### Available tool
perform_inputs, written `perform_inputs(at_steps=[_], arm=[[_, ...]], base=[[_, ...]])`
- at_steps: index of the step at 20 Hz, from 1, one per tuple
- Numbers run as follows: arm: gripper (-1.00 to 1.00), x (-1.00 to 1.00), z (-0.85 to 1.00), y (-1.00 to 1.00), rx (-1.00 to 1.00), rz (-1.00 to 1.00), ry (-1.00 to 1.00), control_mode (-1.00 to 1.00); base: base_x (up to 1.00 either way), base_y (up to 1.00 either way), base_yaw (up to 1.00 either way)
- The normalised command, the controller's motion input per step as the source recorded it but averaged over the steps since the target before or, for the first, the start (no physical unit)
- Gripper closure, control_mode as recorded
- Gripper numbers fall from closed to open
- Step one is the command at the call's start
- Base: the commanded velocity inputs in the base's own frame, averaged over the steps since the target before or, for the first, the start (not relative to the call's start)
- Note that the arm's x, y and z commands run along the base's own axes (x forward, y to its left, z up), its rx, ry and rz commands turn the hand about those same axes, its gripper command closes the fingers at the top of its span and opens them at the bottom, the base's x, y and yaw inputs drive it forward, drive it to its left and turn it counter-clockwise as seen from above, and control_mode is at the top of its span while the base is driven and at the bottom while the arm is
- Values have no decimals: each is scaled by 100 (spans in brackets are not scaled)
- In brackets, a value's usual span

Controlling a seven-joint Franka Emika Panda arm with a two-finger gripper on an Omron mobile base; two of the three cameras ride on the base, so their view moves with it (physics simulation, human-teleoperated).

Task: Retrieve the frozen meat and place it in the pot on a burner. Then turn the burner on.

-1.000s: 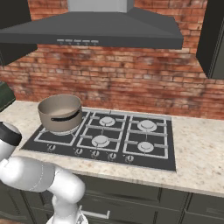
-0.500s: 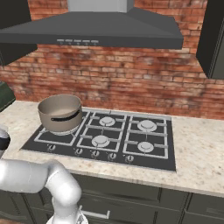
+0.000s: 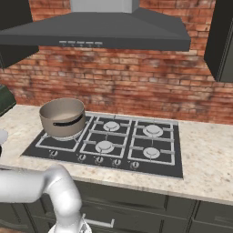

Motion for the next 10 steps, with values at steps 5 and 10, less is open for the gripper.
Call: perform_inputs(at_steps=[5,10], arm=[[-100,14,-30,29,0,9,4,-100],[-100,25,-19,16,-1,3,0,-100]], base=[[0,0,0],[0,0,0]])
